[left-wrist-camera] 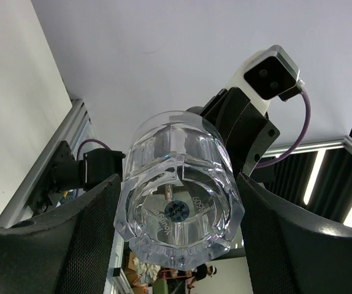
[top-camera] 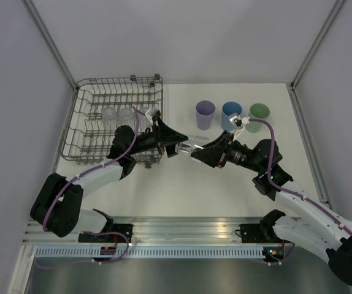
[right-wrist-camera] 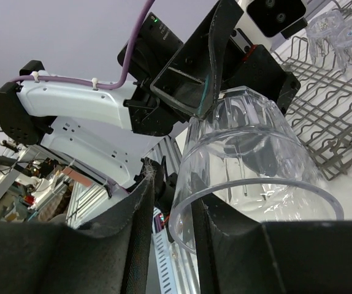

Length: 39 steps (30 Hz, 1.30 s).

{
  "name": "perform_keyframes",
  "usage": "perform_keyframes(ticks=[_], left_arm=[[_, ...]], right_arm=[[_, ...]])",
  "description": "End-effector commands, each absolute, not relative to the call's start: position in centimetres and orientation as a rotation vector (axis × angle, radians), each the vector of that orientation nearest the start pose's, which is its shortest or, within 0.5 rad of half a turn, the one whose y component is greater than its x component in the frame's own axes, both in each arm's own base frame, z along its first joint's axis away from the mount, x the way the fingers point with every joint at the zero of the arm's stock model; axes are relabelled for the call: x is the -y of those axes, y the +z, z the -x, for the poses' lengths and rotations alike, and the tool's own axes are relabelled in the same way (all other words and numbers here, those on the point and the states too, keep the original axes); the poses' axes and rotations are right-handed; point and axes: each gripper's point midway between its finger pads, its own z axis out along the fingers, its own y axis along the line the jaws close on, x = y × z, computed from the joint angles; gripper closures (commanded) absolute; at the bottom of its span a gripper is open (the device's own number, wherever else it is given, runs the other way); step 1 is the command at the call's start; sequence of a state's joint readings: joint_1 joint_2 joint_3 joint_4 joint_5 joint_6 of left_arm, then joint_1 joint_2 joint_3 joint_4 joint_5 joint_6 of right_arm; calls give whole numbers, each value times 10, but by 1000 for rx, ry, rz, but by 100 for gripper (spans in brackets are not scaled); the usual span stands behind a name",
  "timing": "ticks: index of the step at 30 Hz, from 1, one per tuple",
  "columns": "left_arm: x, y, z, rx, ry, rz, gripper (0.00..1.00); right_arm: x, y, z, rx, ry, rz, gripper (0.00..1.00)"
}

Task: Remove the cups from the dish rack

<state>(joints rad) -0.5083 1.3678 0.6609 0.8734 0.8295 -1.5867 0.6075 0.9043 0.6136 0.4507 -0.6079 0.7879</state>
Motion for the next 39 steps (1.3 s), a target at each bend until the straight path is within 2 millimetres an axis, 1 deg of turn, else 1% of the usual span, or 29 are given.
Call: perform_keyframes(ticks=[1,8,12,15,17,18,19,20,21,22,23,24,25,26,27,28,29,30,31,32,33,34,35,37,38,39], left_arm=[[308,307,-226,-1827,-2183,59,98],[308,309,-225,-1828,-2167,47,98],[308,311,-225,-1826,-2159,29,98],[308,310,-225,-1828,-2146,23,98],[308,310,-226,-1824,-2140,22,98],[308,310,-226,-1821,-2134,9,91],[308,310,-225,-1822,-2132,0,47],[308,310,-225,-1820,-2129,-3,26],[307,310,-225,-1817,-2117,-9,18],[307,307,-226,-1834,-2100,4,9],[307,305,-227,-1847,-2080,11,2],[305,308,-226,-1826,-2034,-27,0],[304,291,-233,-1926,-1963,55,0],[302,293,-238,-1941,-1893,59,0],[298,286,-244,-1942,-1758,7,0],[284,286,-258,-1933,-1597,99,0],[269,261,-260,-2050,-1440,192,0],[255,257,-266,-2054,-1301,201,0],[228,264,-277,-1984,-1136,306,0],[208,247,-274,-2041,-1007,372,0],[194,249,-275,-2021,-927,397,0],[171,259,-278,-1951,-827,460,0],[159,257,-273,-1966,-764,479,0],[141,264,-271,-1937,-670,479,0],[136,278,-268,-1909,-662,474,0],[129,277,-264,-1925,-615,451,0]], right_arm=[[-275,335,-185,-1476,1479,445,65],[-272,334,-188,-1486,1443,438,70],[-270,335,-190,-1485,1425,425,85],[-270,339,-189,-1477,1424,430,96],[-270,340,-189,-1481,1415,436,100],[-270,339,-191,-1503,1398,438,100],[-270,339,-192,-1512,1389,441,100],[-270,339,-194,-1520,1377,450,100],[-270,340,-194,-1542,1366,455,100],[-271,337,-197,-1557,1346,466,100],[-272,337,-199,-1565,1333,469,99],[-271,337,-200,-1586,1320,467,100],[-272,335,-203,-1597,1294,484,100],[-271,334,-207,-1611,1272,483,100],[-271,331,-209,-1654,1250,489,99],[-271,329,-212,-1674,1230,494,100],[-272,327,-216,-1681,1195,516,100],[-271,316,-222,-1771,1159,509,99],[-272,312,-225,-1799,1137,515,100],[-271,305,-229,-1826,1101,534,100],[-271,297,-235,-1891,1063,529,100],[-271,292,-238,-1919,1036,536,100],[-270,282,-239,-1979,1004,544,100],[-271,277,-253,-2012,914,555,99],[-268,268,-255,-2061,866,555,100],[-270,266,-263,-2072,823,576,100]])
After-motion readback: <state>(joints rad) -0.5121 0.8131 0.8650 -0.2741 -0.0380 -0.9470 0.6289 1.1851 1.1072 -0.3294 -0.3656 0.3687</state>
